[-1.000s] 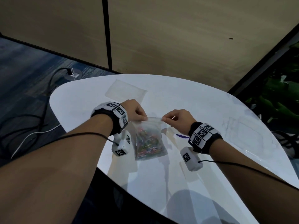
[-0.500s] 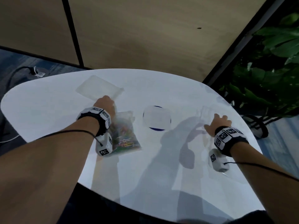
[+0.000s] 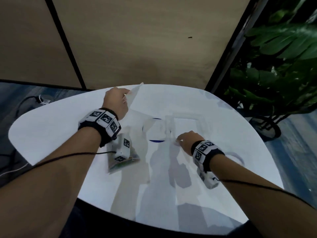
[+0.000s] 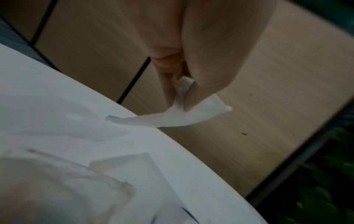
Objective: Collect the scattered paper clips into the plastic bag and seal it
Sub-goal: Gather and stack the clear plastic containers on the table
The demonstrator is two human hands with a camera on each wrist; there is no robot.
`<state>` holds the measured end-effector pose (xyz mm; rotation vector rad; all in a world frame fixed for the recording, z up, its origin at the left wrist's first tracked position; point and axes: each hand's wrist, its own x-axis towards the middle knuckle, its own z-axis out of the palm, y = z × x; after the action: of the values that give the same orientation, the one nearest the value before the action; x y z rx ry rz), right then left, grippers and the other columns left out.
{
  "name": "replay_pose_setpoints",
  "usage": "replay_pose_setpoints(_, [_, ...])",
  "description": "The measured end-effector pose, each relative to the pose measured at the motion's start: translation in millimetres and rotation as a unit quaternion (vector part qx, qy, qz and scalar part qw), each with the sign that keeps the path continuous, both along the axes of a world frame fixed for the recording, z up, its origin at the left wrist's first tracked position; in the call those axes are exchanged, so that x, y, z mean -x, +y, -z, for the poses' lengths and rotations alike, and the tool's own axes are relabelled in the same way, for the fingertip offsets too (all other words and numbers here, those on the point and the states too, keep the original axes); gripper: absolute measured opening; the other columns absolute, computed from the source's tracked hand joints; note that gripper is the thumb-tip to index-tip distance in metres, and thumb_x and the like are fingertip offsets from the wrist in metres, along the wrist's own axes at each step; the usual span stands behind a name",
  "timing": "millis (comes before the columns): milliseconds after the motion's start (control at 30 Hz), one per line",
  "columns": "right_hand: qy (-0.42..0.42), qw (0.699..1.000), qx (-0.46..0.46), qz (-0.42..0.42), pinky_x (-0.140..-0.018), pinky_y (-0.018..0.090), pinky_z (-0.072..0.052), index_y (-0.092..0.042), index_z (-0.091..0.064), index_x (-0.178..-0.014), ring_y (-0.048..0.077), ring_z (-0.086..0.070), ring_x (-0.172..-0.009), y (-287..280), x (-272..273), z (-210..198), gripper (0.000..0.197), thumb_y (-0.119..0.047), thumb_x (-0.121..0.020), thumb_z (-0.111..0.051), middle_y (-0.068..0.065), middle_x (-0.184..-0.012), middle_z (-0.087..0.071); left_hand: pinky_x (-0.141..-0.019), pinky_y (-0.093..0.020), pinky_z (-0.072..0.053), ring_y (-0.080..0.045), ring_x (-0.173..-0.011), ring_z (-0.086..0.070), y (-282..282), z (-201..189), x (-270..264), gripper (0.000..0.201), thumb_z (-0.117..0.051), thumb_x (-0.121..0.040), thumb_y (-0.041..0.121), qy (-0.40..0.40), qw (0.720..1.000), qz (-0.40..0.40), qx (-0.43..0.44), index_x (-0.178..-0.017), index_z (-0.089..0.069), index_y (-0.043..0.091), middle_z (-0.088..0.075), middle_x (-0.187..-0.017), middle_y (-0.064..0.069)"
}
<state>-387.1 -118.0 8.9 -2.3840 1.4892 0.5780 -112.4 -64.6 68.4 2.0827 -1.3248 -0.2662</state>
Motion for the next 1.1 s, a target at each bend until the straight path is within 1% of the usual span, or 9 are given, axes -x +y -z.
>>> replay_pose_setpoints(233, [-0.138,0.984,-0.096,-0.065,-0.093,0.03,-0.051,-0.025,-0.068,-0.117,0.021,-0.063,-0.105,61,4,-8,0.029,-0.019,-0.091,-0.055,0.003,-0.118,-0.066,-0.097,-0.019,-0.035,-0.026,-0.115,-0.056,14,-3,76,0.042,-0.039,-0.098,-0.003,-0.036,0.974,0.222,-0.004,-0.128,-0.065,0.013,-0.058,-0.123,-0.011])
replay_pose_setpoints(333, [-0.237,0.964,-0.115,-0.032,-0.088,0.024,-0.051,-0.024,-0.076,-0.094,0.016,-0.066,-0.095,63,27,-29,0.031,-0.005,-0.084,-0.052,0.0,-0.102,-0.073,-0.106,-0.022,-0.035,-0.02,-0.128,-0.054,21,13,97,0.04,-0.036,-0.103,0.006,-0.019,0.954,0.29,-0.075,-0.132,-0.062,0.015,-0.061,-0.136,-0.004])
replay_pose_setpoints(500, [-0.276,0.948,-0.022,0.158,-0.064,0.031,-0.057,-0.024,-0.065,-0.053,0.023,-0.067,-0.07,24,99,-45,0.04,0.003,-0.074,-0.045,0.003,-0.069,-0.071,-0.089,-0.016,-0.044,-0.014,-0.107,-0.061,20,38,118,0.039,-0.044,-0.1,-0.003,0.155,0.94,0.293,-0.078,-0.1,-0.071,0.026,-0.065,-0.112,0.006])
replay_pose_setpoints(600, [-0.146,0.95,0.064,0.267,-0.08,0.033,-0.053,-0.023,-0.067,-0.096,0.029,-0.063,-0.099,9,143,-29,0.016,-0.018,-0.084,-0.058,0.009,-0.109,-0.066,-0.091,-0.018,-0.053,-0.02,-0.109,-0.066,15,49,119,0.046,-0.047,-0.098,-0.001,0.201,0.927,0.287,-0.135,-0.084,-0.07,0.036,-0.072,-0.109,0.002])
replay_pose_setpoints(733, [0.027,0.901,0.002,0.433,-0.103,0.053,-0.04,-0.019,-0.011,-0.149,0.044,-0.044,-0.127,3,186,31,0.133,-0.084,-0.046,-0.063,0.023,-0.142,-0.037,-0.102,-0.036,-0.05,-0.015,-0.101,-0.07,15,57,124,0.026,-0.057,-0.095,0.017,0.189,0.913,0.294,-0.21,-0.081,-0.075,0.03,-0.079,-0.093,0.003])
replay_pose_setpoints(833, [-0.005,0.895,-0.041,0.445,-0.105,0.052,-0.04,-0.017,-0.001,-0.152,0.041,-0.048,-0.128,-3,191,54,0.161,-0.092,-0.018,-0.049,0.023,-0.143,-0.044,-0.089,-0.027,-0.048,-0.01,-0.093,-0.066,13,50,131,0.027,-0.059,-0.094,0.042,0.168,0.908,0.291,-0.251,-0.082,-0.078,0.028,-0.078,-0.089,0.003])
replay_pose_setpoints(967, [-0.011,0.907,-0.002,0.421,-0.092,0.044,-0.046,-0.018,-0.019,-0.144,0.037,-0.055,-0.118,5,180,26,0.131,-0.081,-0.04,-0.069,0.018,-0.13,-0.05,-0.067,-0.027,-0.042,-0.02,-0.079,-0.061,1,52,136,0.032,-0.057,-0.094,0.041,0.046,0.937,0.235,-0.254,-0.075,-0.072,0.021,-0.064,-0.073,0.002])
replay_pose_setpoints(1033, [0.003,0.902,0.001,0.432,-0.093,0.046,-0.045,-0.021,-0.016,-0.143,0.037,-0.052,-0.119,10,179,20,0.133,-0.08,-0.037,-0.072,0.017,-0.129,-0.046,-0.077,-0.029,-0.046,-0.026,-0.092,-0.064,-4,55,138,0.018,-0.059,-0.094,0.031,-0.024,0.945,0.217,-0.245,-0.1,-0.07,0.017,-0.068,-0.088,-0.004])
replay_pose_setpoints(1100, [0.005,0.899,0.002,0.438,-0.098,0.049,-0.042,-0.025,-0.004,-0.149,0.037,-0.046,-0.125,9,178,17,0.141,-0.078,-0.04,-0.076,0.018,-0.134,-0.041,-0.104,-0.034,-0.041,-0.025,-0.111,-0.061,-10,64,138,0.04,-0.062,-0.092,0.023,-0.056,0.947,0.224,-0.226,-0.131,-0.055,0.026,-0.069,-0.11,-0.004])
